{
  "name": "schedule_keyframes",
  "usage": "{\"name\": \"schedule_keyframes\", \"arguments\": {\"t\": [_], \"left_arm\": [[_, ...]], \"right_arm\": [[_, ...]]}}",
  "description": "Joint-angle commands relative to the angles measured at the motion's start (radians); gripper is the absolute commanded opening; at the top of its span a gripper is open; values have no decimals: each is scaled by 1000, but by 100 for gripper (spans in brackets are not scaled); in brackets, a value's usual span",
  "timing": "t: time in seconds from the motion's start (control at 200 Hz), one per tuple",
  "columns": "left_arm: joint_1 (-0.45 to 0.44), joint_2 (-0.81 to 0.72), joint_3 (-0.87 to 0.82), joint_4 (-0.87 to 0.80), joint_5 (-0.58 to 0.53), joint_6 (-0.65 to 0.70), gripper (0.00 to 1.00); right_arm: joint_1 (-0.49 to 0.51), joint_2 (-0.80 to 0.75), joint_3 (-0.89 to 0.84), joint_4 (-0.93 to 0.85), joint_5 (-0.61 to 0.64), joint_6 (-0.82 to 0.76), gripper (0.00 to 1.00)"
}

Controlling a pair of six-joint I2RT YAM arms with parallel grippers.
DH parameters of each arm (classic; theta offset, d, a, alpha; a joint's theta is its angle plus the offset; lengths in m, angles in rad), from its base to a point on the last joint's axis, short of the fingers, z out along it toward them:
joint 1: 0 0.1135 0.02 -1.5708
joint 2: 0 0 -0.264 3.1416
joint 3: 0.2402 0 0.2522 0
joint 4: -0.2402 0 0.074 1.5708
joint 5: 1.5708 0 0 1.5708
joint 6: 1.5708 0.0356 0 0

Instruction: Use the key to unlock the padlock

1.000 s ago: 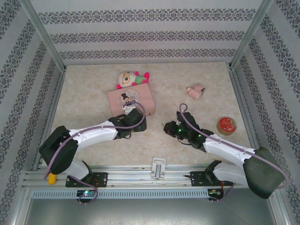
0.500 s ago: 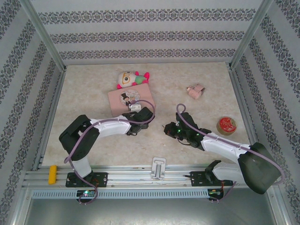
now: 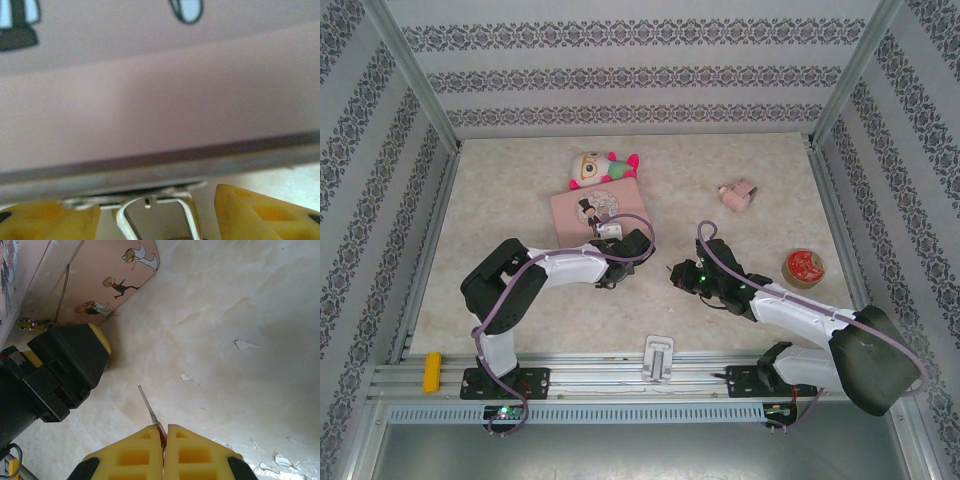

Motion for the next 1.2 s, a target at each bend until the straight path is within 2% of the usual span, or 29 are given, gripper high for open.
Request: {"name": "schedule_keyframes", "arguments": {"t": [0.0, 0.245, 0.39, 0.57, 0.71, 0.864, 1.194], "left_arm": [[-11, 26, 27, -24, -30, -23, 57], [-11, 37, 28, -11, -10, -14, 48], [-11, 40, 29, -11, -7, -9, 46], [-11, 44, 32, 2, 5, 4, 38], [-11, 43, 34, 11, 29, 11, 27], [-11, 27, 46, 6, 79, 9, 18], [-11, -10, 45, 76, 258, -50, 12]], "right_arm": [[-11, -14, 14, -4, -1, -20, 0], [-17, -15, 17, -2, -3, -23, 0], [-17, -13, 17, -1, -3, -22, 0], [-19, -11, 16, 2, -4, -23, 0], [-18, -13, 14, 2, -4, -26, 0], [-2, -7, 9, 4, 3, -57, 0], [78, 79, -30, 154, 18, -148, 0]]}}
